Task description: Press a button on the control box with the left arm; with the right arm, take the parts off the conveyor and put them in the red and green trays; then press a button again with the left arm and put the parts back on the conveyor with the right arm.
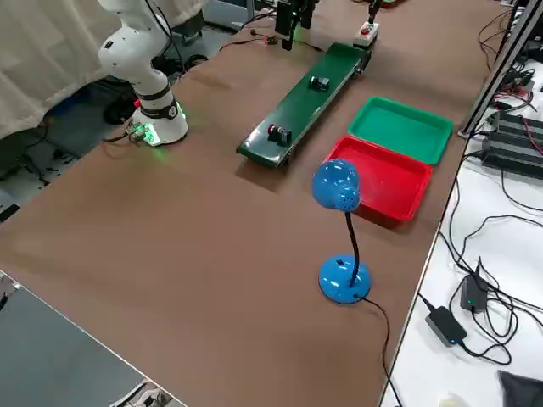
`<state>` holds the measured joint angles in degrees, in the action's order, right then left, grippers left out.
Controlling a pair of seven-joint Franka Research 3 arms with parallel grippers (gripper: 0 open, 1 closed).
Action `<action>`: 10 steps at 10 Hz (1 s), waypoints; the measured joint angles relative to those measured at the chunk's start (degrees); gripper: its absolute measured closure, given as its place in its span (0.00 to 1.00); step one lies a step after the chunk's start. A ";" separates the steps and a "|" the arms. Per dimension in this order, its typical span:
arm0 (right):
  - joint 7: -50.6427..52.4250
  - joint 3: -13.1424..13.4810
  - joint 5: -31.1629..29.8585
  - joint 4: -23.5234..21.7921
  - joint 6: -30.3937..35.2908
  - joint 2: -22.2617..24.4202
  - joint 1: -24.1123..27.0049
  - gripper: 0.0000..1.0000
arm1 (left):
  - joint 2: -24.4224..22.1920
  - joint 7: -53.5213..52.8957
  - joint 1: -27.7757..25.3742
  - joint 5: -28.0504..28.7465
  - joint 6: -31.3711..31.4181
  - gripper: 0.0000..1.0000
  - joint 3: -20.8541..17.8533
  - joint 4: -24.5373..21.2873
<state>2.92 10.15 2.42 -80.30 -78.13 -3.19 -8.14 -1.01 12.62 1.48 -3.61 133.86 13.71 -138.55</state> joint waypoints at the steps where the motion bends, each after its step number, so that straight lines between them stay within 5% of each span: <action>1: 0.00 0.00 0.00 0.00 0.00 0.00 0.00 0.00 | -2.05 0.00 -0.01 0.00 -2.72 0.95 -0.58 2.30; 2: 0.00 -0.01 0.00 0.00 -0.01 0.00 0.00 0.00 | -3.52 -0.26 -0.01 0.00 -5.71 0.89 -1.85 5.59; 8: -1.74 -0.83 0.01 -0.80 0.21 -0.14 -6.50 0.00 | -2.81 -3.84 -0.16 0.00 -22.39 0.01 -11.30 32.07; 10: -5.03 -0.98 0.53 -3.86 -0.23 -0.51 -8.86 0.00 | -2.60 -6.94 -0.07 0.00 -30.21 0.00 -13.84 39.19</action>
<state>-2.11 9.17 2.95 -84.15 -78.36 -3.70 -17.00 -3.61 5.68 1.40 -3.61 103.65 -0.14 -99.36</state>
